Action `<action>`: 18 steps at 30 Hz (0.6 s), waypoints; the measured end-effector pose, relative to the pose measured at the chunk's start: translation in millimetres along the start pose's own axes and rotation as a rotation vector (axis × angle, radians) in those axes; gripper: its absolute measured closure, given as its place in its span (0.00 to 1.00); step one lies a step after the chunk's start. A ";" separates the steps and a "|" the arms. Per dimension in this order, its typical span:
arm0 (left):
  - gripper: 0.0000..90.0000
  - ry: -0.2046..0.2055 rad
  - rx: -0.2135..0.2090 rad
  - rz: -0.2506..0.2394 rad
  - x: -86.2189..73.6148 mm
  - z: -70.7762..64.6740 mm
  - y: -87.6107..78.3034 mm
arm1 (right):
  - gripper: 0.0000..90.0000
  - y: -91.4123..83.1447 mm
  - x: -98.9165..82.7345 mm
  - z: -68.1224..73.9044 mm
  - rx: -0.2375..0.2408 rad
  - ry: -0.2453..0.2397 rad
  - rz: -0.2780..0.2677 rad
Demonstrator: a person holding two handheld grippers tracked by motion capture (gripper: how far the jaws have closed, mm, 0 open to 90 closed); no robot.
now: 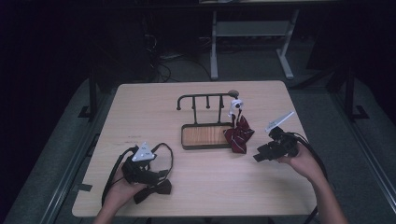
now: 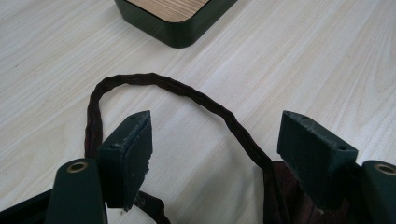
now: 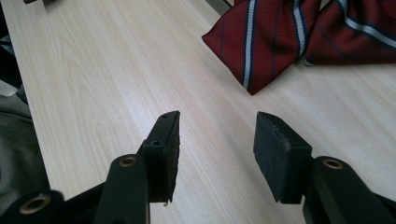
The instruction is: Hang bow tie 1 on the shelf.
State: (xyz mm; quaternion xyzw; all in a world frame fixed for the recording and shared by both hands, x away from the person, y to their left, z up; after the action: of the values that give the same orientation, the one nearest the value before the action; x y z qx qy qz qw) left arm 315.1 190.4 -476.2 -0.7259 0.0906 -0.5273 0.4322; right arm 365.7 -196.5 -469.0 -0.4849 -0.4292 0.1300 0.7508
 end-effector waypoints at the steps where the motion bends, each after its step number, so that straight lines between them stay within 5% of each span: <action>1: 0.30 0.001 0.001 0.001 0.0 0.0 0.0 | 0.56 0.1 -0.8 0.4 0.001 -0.004 -0.002; 18: 0.29 -0.023 0.000 -0.020 2.4 0.4 0.0 | 0.55 6.8 -17.6 9.6 0.001 -0.005 -0.026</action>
State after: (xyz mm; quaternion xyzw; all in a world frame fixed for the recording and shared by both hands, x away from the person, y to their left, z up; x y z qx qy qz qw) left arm 316.4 189.2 -474.6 -0.7328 0.0787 -0.5231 0.4279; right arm 349.3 -198.0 -482.3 -0.4786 -0.4372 0.1216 0.7517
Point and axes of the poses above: each handheld gripper's, and its own axes: y roughly forward along the jaws, x roughly out of its top, z roughly to its left, the point moved 7 cm from there along y, roughly forward along the jaws, and after that the axes turned 9 degrees about -x, right-handed, at the moved point
